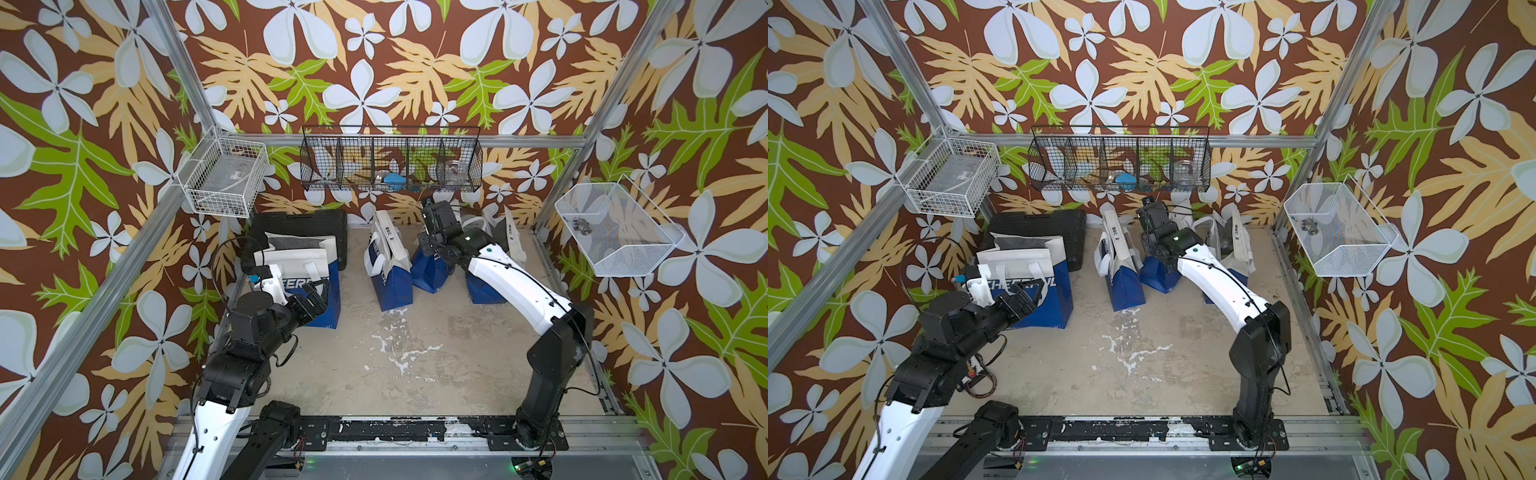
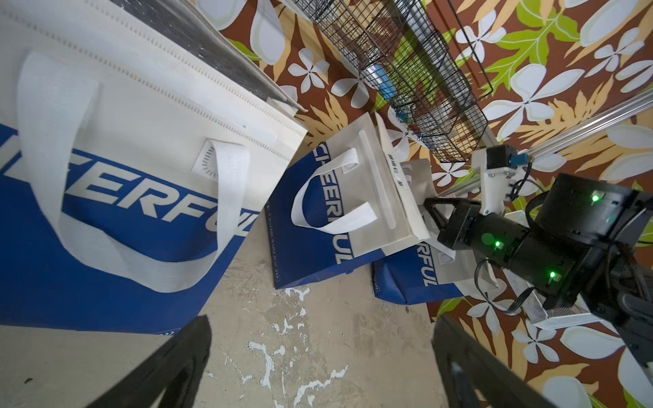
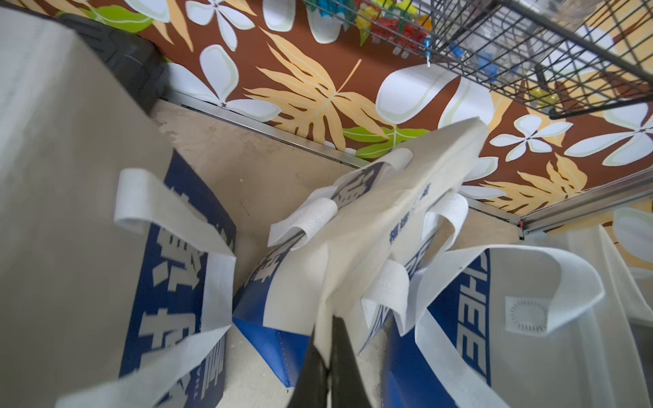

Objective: Open the takeout bag
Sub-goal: Move the takeout bag to the center of the board.

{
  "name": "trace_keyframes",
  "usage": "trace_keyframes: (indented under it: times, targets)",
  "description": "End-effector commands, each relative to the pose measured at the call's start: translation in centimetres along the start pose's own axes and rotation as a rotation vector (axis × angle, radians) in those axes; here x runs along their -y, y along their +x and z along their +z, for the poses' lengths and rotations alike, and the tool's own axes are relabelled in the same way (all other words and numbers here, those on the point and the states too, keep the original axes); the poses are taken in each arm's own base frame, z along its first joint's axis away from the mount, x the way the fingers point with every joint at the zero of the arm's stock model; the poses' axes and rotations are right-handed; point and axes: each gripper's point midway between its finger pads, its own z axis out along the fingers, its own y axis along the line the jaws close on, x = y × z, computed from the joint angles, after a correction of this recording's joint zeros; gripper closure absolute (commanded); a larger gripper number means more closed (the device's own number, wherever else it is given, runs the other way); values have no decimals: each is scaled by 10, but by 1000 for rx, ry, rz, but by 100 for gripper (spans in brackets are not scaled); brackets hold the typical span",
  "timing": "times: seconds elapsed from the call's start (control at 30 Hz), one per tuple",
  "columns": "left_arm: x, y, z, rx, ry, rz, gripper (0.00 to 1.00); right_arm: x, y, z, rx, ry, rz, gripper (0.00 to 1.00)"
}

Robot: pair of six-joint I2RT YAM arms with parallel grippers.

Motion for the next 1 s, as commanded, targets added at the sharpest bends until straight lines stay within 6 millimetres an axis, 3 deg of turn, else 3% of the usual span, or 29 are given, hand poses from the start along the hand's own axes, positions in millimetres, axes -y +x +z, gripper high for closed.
trace_keyframes:
  times: [0.0,0.13,0.23,0.37,0.43,0.53,0.63,0.73,0.87,0.93,0.97]
  targets:
    - [15,-2,-4,-25,42,33,4,-1,26,-32,-2,-9,34,100]
    - [34,-1,-4,-61,101,48,9,-17,88,-77,-30,-100,78,100]
    - [43,6,1,-99,133,64,10,-30,117,-107,-15,-183,135,100]
    - [66,33,14,-181,207,87,12,-31,127,-146,-3,-272,166,47]
    - [83,51,17,-205,248,107,12,-25,118,-167,40,-320,190,38]
    - [113,92,21,-259,290,177,12,6,100,-191,147,-294,254,25]
    - [141,123,25,-276,328,250,11,27,94,-173,109,-305,303,23]
    - [161,132,41,-278,350,268,10,43,93,-142,76,-433,424,29]
    - [191,151,69,-310,379,347,10,64,78,-134,104,-468,495,32]
    - [189,142,77,-271,309,395,12,64,69,-140,121,-492,499,34]
    - [176,126,78,-207,230,401,12,63,67,-144,128,-504,490,36]
